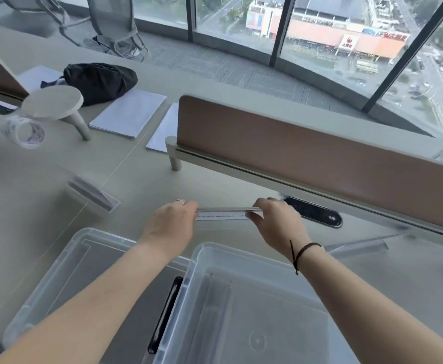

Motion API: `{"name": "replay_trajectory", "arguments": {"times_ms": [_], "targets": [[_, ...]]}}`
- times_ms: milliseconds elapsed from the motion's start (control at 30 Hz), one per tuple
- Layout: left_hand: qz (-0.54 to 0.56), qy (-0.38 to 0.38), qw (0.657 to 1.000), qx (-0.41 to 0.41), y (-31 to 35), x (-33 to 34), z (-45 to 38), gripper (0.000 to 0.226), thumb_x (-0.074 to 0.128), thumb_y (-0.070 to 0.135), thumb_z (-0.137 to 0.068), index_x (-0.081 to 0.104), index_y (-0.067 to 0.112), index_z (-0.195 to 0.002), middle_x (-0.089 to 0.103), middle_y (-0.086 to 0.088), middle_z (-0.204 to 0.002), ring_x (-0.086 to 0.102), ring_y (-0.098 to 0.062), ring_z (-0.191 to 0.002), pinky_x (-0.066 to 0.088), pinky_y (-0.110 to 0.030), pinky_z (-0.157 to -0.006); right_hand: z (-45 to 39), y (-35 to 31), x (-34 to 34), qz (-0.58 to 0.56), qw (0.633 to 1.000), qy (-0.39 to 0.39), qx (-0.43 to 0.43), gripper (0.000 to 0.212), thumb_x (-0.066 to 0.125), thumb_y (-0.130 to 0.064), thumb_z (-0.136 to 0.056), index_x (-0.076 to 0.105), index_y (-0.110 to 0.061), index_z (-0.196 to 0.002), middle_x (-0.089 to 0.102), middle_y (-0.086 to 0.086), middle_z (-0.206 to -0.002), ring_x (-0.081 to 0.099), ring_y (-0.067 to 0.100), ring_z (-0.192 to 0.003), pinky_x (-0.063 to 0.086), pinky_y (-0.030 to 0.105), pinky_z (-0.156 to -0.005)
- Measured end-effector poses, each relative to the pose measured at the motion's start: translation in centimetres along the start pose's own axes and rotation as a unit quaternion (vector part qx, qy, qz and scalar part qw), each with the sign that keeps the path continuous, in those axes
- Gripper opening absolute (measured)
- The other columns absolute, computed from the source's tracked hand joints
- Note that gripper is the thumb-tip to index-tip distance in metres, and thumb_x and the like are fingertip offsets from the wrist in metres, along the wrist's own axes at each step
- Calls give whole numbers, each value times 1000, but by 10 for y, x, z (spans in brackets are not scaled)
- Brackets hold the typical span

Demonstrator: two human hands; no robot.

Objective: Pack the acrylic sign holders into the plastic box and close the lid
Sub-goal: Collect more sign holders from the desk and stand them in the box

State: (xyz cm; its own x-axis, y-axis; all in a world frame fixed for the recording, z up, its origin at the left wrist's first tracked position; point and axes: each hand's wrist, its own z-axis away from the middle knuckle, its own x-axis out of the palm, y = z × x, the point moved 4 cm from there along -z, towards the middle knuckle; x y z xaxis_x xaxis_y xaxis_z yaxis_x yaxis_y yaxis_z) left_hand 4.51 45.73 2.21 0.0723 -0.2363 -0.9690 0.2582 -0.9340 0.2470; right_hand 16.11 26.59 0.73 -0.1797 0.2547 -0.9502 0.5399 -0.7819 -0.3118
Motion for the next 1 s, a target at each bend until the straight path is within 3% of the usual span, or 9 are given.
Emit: {"name": "replay_trajectory", "arguments": {"times_ms": [233,400,533,633,767,867,1000], "targets": [[-24,89,995,32,67,-52,74,10,58,9,-88,65,16,-91,67,-4,-79,64,-35,-66,50,-36,-54,63,13,-71,-11,994,74,-75,30,59,-49,-89,63,-19,-90,65,-1,-85,62,30,-81,50,38,-65],[-16,116,993,25,112,-66,126,8,58,16,-90,66,16,-89,68,-6,-79,64,-38,-68,47,-36,-57,111,23,-105,-20,988,95,-117,30,65,-49,-86,67,-20,-94,67,-2,-88,63,28,-84,49,35,-65],[11,31,999,6,136,-56,162,15,51,26,-94,62,17,-87,67,-5,-84,63,-35,-80,51,-38,-67,147,37,-110,5,987,65,-144,34,64,-56,-84,68,-26,-99,69,-4,-94,63,25,-92,48,33,-67],[2,-60,998,3,145,-34,182,23,45,32,-96,60,18,-86,66,-2,-85,61,-28,-81,51,-36,-70,169,49,-97,28,990,-1,-137,32,63,-55,-85,66,-25,-95,69,-3,-94,63,26,-91,46,33,-66],[11,-171,985,-8,151,11,201,36,45,31,-95,40,18,-62,51,0,-65,54,-25,-67,44,-34,-58,187,61,-57,53,988,-78,-119,30,63,-52,-84,67,-28,-100,70,-1,-100,64,28,-95,48,34,-72],[15,-228,973,-27,152,46,211,39,49,31,-93,35,17,-60,41,1,-58,41,-21,-58,30,-31,-50,190,70,-22,57,985,-133,-98,30,65,-49,-83,68,-26,-101,69,1,-105,64,29,-98,50,35,-76],[19,-277,959,-52,148,82,217,38,49,30,-92,33,16,-61,39,-4,-59,35,-22,-55,28,-30,-51,193,75,13,57,978,-189,-70,32,69,-46,-82,70,-21,-102,68,7,-108,64,33,-99,54,37,-81]]}}
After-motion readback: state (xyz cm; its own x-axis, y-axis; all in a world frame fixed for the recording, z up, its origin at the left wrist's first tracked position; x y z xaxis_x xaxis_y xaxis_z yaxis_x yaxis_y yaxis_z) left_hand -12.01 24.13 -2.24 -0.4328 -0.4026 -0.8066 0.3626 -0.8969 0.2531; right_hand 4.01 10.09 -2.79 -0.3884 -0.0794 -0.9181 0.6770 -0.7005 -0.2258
